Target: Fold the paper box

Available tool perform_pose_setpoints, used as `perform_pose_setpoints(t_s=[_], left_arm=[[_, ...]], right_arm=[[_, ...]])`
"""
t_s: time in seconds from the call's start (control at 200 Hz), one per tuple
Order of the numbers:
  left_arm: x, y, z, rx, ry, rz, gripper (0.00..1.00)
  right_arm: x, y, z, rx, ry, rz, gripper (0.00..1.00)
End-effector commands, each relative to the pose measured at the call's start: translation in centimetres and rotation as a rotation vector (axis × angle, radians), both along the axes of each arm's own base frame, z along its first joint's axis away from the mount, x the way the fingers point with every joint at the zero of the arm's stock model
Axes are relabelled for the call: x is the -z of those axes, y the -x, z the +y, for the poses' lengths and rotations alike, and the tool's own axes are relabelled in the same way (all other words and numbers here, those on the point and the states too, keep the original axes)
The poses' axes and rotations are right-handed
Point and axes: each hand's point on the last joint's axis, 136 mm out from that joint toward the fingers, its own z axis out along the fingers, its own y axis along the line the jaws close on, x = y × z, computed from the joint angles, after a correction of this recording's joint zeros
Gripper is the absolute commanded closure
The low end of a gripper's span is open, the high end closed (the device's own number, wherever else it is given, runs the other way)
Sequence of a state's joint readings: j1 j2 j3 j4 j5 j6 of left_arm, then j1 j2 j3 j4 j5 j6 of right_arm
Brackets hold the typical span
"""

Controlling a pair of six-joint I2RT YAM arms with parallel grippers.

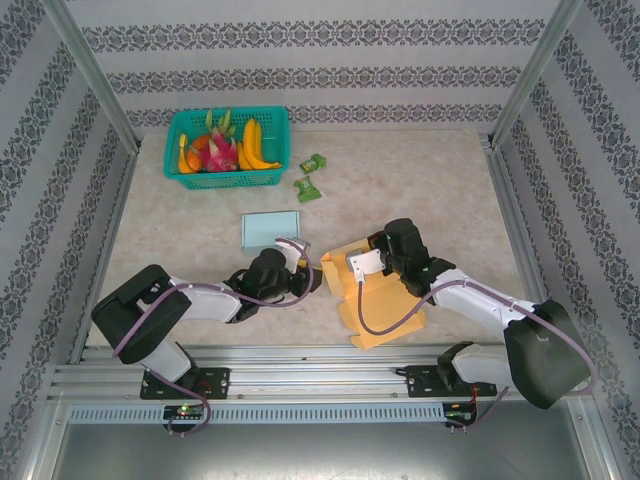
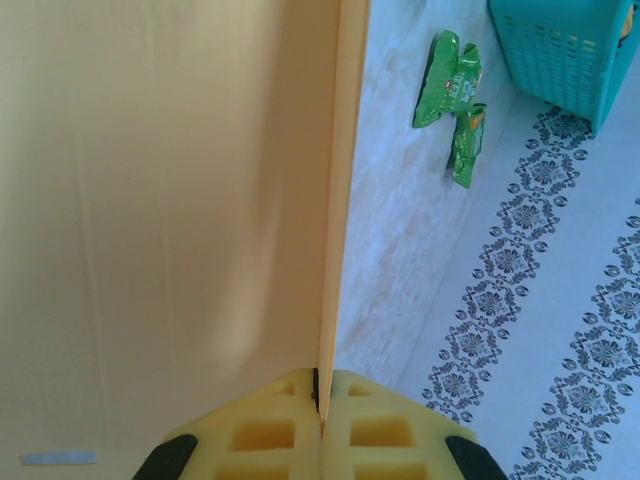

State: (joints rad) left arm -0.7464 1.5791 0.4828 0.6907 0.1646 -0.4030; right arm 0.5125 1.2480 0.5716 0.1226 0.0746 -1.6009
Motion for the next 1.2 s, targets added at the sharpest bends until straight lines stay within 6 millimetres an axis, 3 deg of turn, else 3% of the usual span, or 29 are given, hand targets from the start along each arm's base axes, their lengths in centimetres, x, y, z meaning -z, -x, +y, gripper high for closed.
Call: perform_pose_setpoints(t_s=[0.0,0.325,0.679,0.964,1.199], left_arm=[[-0.6,0.1,-1.7,0.002,0.091,0.034,0.52],[-0.2,0.2,-1.8,-0.042,0.124,0.058,0.5],[-2.0,0.7,3.8,-0.167,-0.066,-0.061,0.47],[-2.0,1.5,7.4,-0.227,-0.183,-0.131,0.45],[-0.7,2.4,7.1,-0.173,-0.185,-0.126,0.45]], right_arm=[[-0.1,0.2,0.2,-0.01,-0.017,-0.021,1.0],[-1.0,0.2,1.0,-0.004,-0.029,-0.079,1.0],[-5.3,1.0,4.5,0.015,-0.291,-0.213,1.0],[-2.7,1.2,6.7,0.008,-0.273,-0.217,1.0],[-1.2,1.5,7.5,-0.02,-0.222,-0.239,1.0]])
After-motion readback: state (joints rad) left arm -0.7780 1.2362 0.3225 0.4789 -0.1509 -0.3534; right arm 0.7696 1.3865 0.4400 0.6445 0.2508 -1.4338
